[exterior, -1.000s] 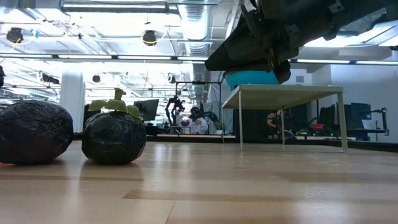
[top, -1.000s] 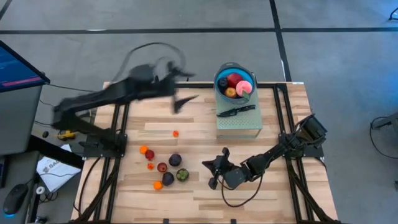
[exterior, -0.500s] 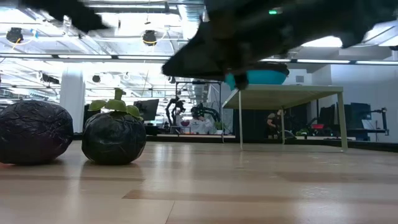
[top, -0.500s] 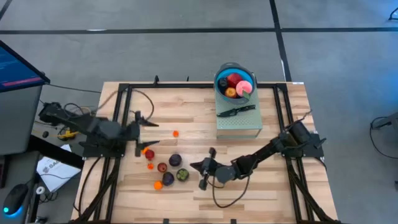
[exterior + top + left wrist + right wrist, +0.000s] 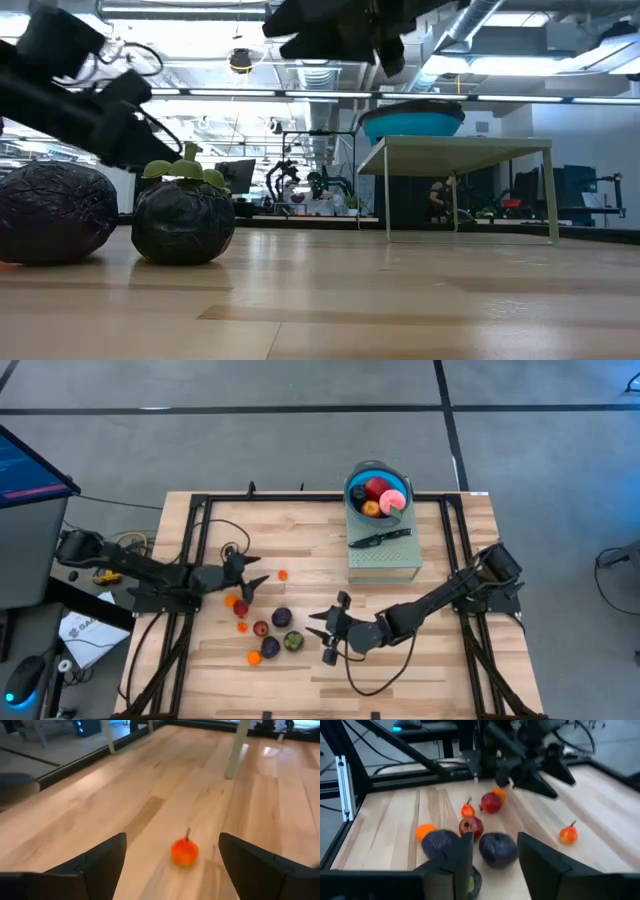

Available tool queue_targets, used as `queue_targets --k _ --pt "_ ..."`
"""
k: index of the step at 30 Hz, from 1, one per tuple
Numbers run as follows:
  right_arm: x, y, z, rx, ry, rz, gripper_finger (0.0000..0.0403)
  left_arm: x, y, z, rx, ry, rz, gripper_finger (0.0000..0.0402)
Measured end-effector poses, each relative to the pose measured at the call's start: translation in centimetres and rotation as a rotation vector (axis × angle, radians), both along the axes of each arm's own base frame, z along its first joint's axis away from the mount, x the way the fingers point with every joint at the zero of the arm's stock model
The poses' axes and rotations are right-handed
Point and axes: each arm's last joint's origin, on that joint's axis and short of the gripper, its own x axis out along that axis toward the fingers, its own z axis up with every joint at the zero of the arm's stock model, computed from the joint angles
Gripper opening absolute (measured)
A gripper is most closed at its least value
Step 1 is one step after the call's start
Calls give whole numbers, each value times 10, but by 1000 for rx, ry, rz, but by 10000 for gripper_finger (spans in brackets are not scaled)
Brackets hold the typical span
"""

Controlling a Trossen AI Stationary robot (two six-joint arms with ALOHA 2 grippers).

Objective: Pick & Place Fruit
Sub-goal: Put the top orange peach into the blue strainer bowl on the shelf

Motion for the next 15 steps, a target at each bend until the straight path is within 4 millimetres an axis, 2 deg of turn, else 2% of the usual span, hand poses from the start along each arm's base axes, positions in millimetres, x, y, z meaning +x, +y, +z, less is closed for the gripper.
queue_targets --k 5,9,15 --pt "2 -1 1 -18 -16 5 171 16 9 -2 -20 -65 -70 310" --pt "2 -1 1 -15 -15 4 175 28 15 -15 -65 42 -67 305" --pt "1 0 1 -12 -16 6 168 57 17 -25 -49 137 -88 266"
